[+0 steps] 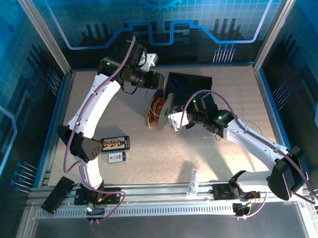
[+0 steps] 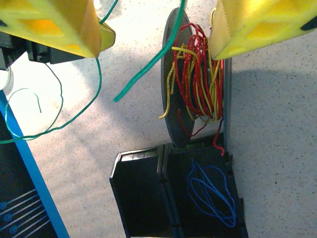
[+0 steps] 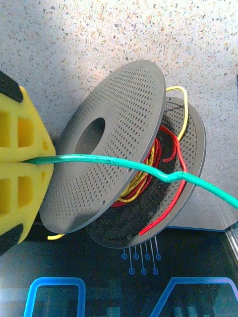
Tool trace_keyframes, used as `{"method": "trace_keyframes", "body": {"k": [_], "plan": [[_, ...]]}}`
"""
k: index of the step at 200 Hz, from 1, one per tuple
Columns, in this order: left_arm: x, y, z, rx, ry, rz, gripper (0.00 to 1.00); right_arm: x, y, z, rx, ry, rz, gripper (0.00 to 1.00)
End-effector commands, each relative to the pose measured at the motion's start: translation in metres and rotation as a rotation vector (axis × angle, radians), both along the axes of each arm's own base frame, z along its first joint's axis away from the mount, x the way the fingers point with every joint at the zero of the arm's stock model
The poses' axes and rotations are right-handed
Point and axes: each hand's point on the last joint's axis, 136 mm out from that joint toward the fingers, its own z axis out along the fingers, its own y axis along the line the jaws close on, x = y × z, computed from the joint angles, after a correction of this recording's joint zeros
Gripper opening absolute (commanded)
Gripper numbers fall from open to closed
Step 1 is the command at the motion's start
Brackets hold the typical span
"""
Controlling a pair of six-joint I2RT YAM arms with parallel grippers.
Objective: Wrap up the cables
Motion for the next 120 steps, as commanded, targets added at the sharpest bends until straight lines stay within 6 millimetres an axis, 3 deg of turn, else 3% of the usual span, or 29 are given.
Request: {"method": "trace_keyframes", "body": {"k": [1,14,57,93,120], "plan": [[-0.002,-0.005,-0.010,0.027,0.029,-0.028,0.57,-0.007,0.004,0.007,0.001,-0.032,0.034,0.00],[0.000,-0.006,-0.015,0.031,0.038,-0.029,0.53,-0.008,0.004,0.007,0.003,-0.032,0.037,0.00],[0.006,-0.005,-0.018,0.035,0.035,0.001,0.00,-0.011,0.005,0.006,0.008,-0.017,0.040,0.00],[0.022,0.003,0.003,-0.094,-0.060,0.164,0.00,-0.015,0.003,0.003,0.072,0.061,-0.032,0.00],[0.031,0.016,0.044,-0.391,-0.264,0.369,0.00,-0.029,0.001,-0.007,0.155,0.199,-0.106,0.00]]}}
